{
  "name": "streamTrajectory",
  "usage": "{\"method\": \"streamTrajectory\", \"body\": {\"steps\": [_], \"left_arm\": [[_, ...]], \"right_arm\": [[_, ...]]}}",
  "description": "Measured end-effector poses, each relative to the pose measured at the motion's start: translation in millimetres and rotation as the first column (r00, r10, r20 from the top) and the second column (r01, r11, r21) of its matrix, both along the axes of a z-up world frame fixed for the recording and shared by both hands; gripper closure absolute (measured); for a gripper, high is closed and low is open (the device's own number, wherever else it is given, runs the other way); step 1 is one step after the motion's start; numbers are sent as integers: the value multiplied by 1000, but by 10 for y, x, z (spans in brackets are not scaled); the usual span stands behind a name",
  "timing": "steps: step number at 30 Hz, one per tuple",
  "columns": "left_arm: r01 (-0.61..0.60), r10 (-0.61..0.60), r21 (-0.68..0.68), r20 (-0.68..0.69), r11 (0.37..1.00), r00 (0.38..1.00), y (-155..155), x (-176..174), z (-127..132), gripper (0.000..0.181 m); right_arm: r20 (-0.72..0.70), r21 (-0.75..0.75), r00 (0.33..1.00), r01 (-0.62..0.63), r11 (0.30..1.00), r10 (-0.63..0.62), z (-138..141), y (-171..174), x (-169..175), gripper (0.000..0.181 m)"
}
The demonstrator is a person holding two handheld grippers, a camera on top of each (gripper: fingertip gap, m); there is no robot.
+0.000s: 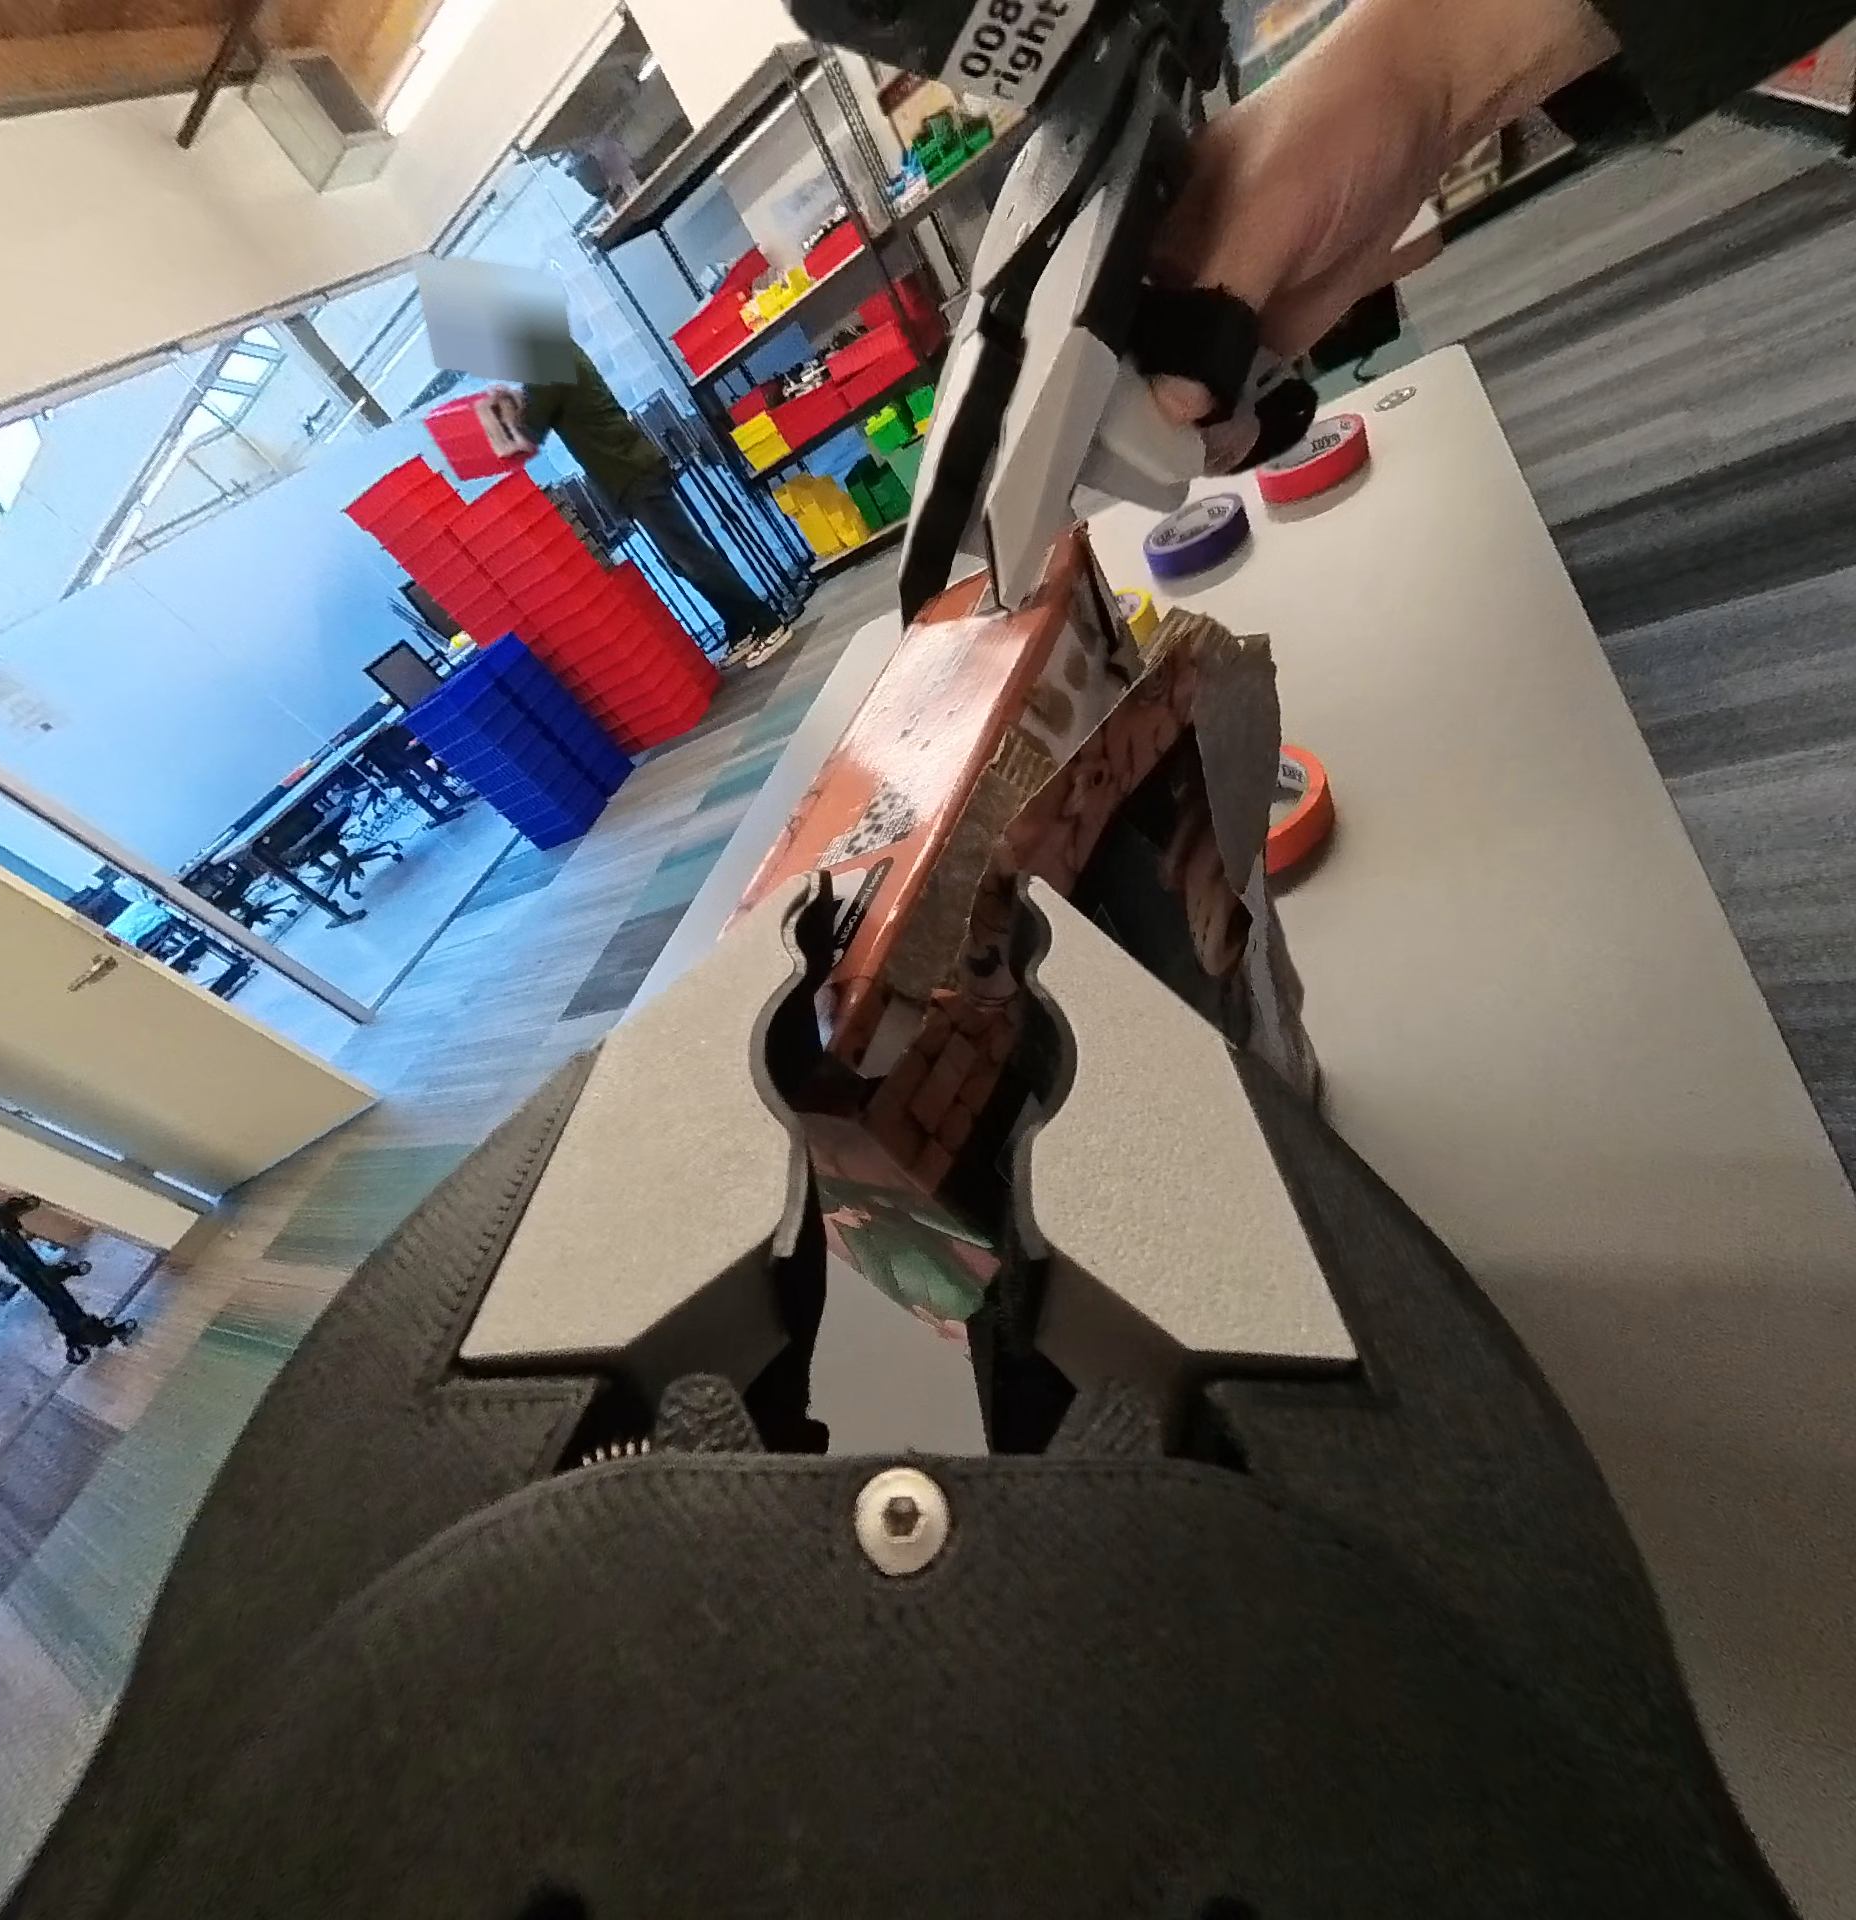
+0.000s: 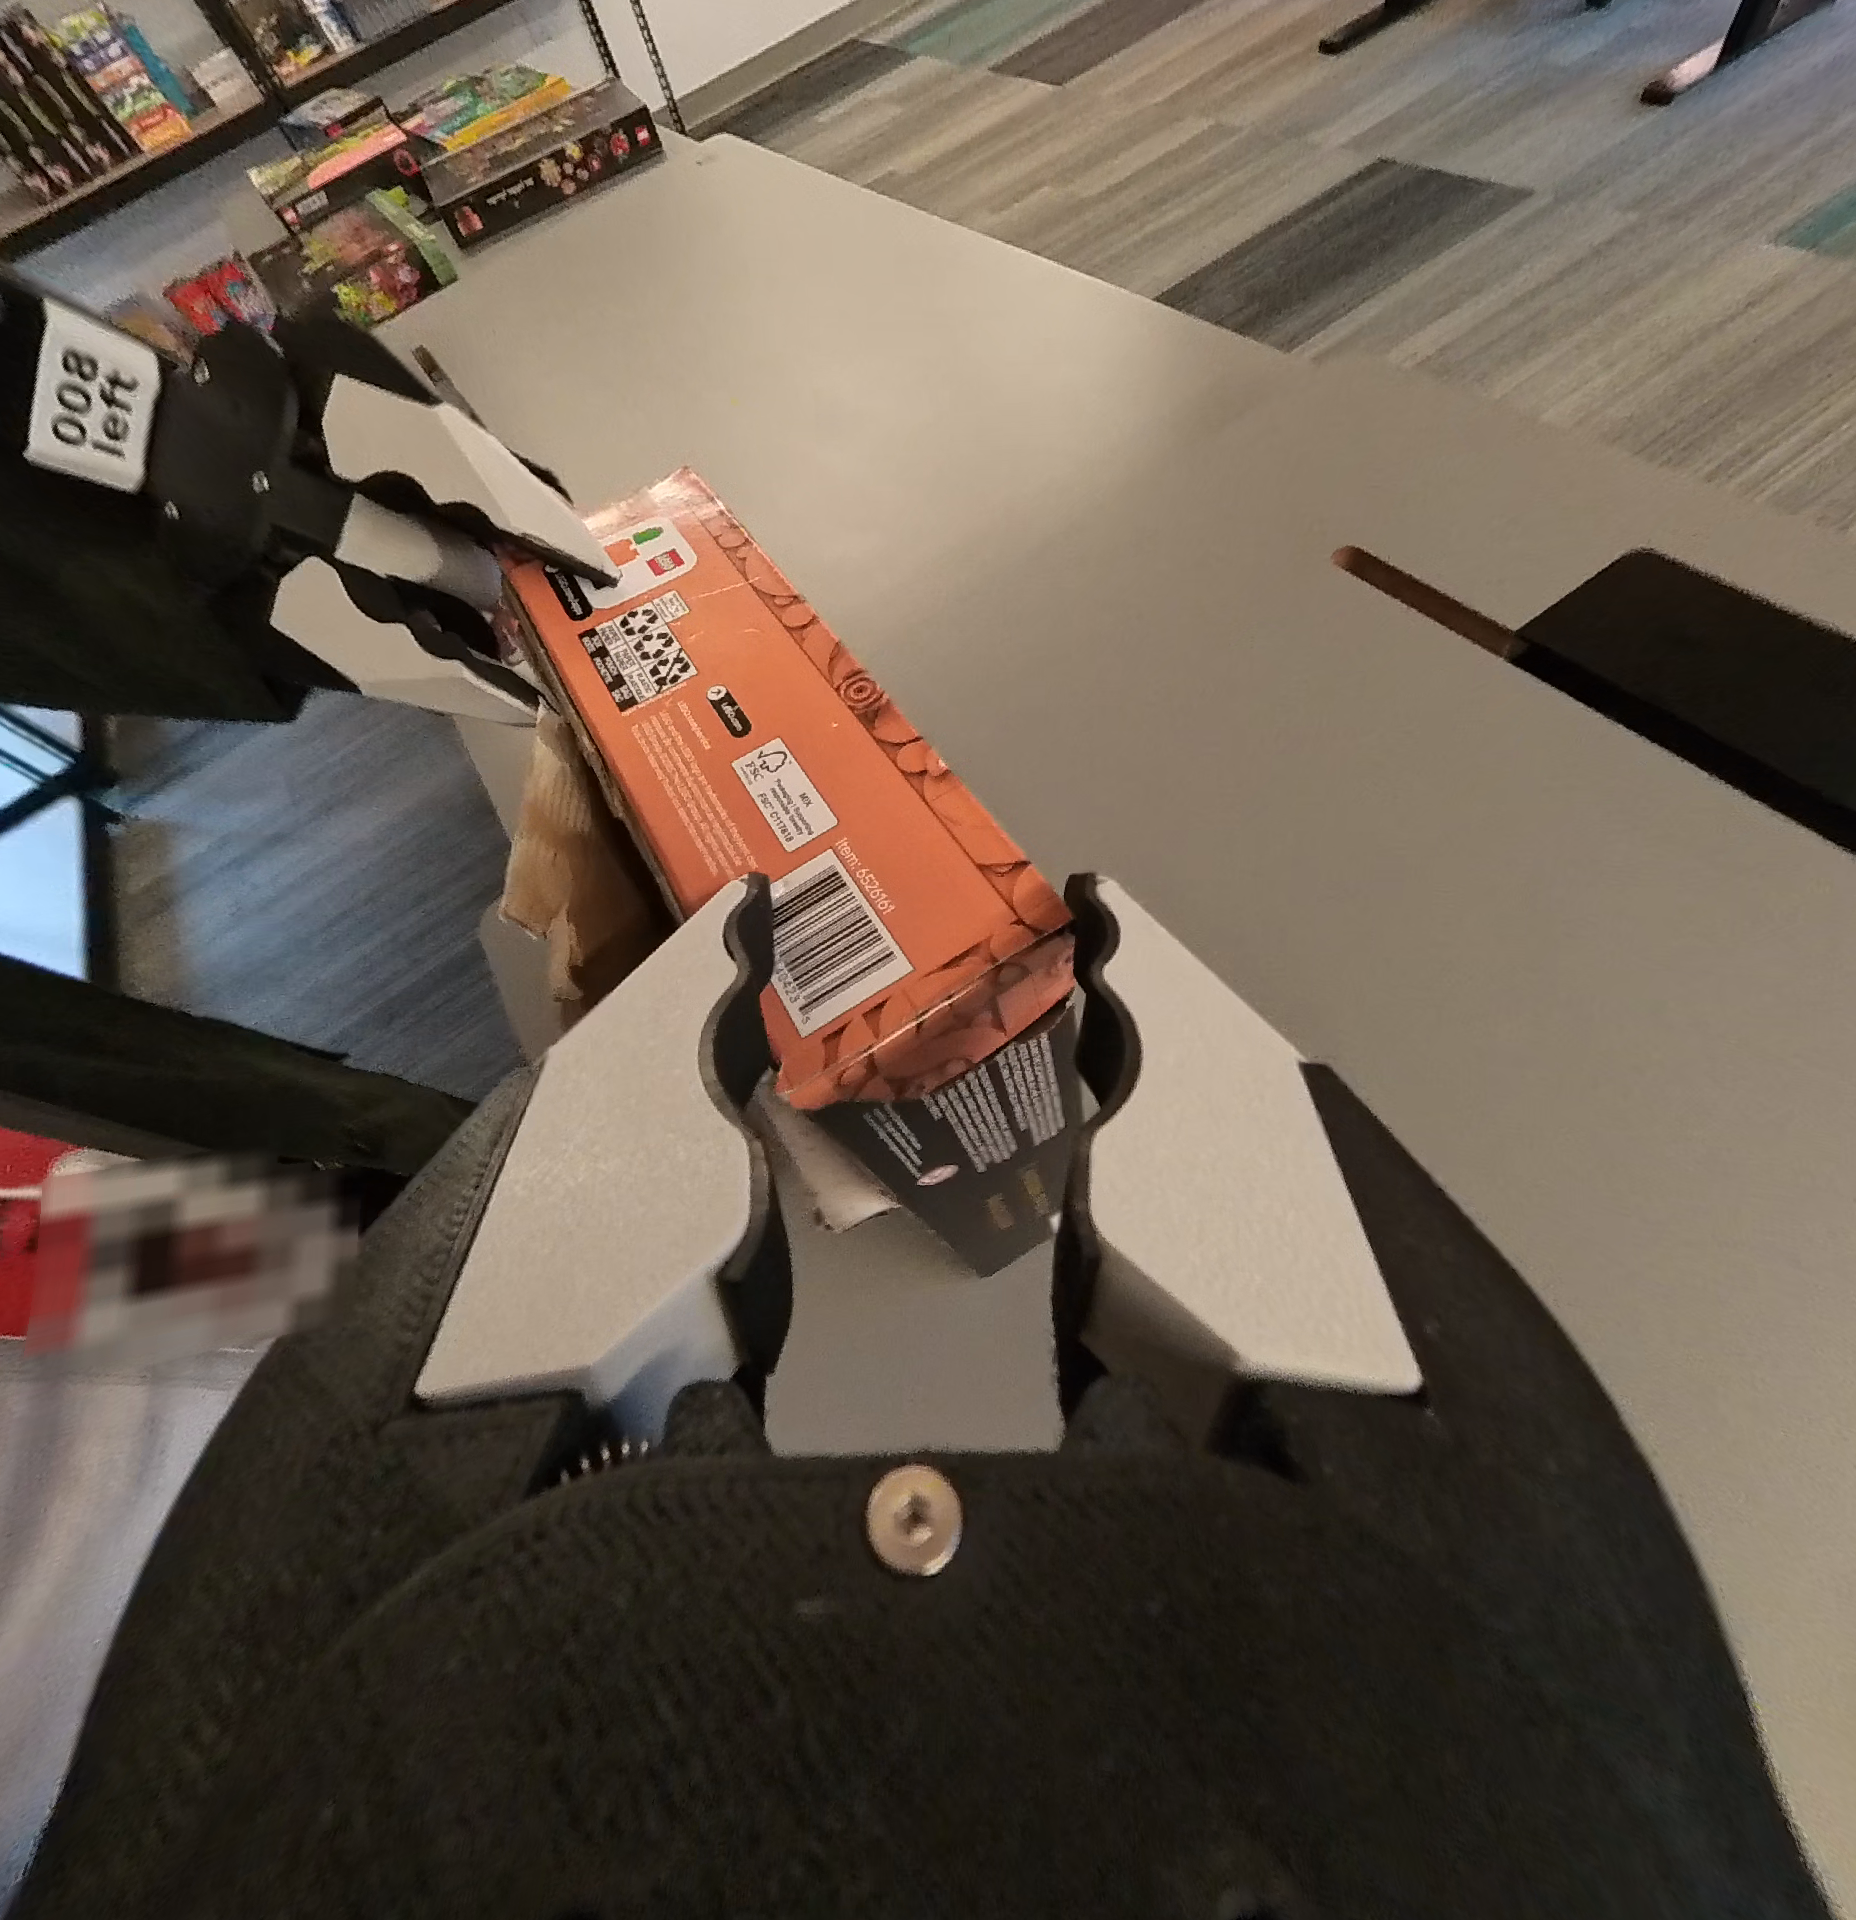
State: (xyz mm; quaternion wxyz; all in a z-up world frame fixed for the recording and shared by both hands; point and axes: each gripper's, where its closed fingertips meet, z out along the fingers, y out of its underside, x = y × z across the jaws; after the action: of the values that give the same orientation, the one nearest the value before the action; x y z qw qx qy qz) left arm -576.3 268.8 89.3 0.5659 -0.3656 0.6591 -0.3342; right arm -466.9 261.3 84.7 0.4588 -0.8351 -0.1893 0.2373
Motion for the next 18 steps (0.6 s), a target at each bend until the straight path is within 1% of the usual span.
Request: {"method": "streamTrajectory", "body": {"steps": [1, 3, 7, 9, 12, 18], "left_arm": [[2, -2, 2, 6, 1000, 1000, -7, -3, 0, 149], [1, -1, -9, 22, 1000, 1000, -6, -6, 4, 148], [-2, 6, -61, 56, 998, 998, 12, -12, 10, 148], [4, 1, -60, 72, 998, 997, -4, -23, 9, 148], [12, -6, -69, 86, 998, 996, -15, -31, 10, 149], [32, -26, -55, 101, 998, 995, -58, -54, 18, 149]], "right_arm": [[-28, -27, 1000, 10, 1000, -10, 3, -7, -11, 122], [-68, -63, 998, 11, 998, -15, -10, -7, -55, 113], [-129, -103, 988, 68, 992, -81, -31, 100, -106, 103], [-111, -91, 988, 101, 991, -111, -60, 144, -135, 98], [-73, -79, 992, 97, 992, -103, -76, 134, -139, 97], [-34, -4, 995, 97, 995, -97, -80, 89, -157, 97]]}}
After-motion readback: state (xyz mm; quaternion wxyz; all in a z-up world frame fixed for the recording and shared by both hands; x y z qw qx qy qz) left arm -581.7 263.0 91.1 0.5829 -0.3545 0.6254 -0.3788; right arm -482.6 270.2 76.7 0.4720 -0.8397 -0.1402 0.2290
